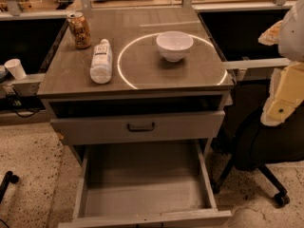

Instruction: Place blue plastic bottle into middle drawer

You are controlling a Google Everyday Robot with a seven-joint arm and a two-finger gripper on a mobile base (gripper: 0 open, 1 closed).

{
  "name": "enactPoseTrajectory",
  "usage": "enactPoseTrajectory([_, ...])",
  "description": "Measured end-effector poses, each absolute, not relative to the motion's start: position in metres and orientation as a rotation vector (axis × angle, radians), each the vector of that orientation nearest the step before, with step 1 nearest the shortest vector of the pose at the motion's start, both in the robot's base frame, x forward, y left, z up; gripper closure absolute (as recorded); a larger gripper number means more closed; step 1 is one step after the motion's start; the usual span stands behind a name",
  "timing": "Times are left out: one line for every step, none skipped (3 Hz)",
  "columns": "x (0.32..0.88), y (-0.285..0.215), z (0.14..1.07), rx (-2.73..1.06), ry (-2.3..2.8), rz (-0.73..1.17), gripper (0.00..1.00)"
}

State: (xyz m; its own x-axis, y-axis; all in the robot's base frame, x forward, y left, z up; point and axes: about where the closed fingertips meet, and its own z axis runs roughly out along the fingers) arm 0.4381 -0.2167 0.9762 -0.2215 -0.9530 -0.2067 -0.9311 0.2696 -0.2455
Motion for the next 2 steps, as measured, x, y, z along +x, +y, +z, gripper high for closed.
enactPoseTrajectory([0.441, -0.213, 0.976, -1.737, 2.224, -0.114, 0.00])
enactPoseTrajectory([0.456, -0.193, 0.976, -1.795, 2.184, -0.186, 0.00])
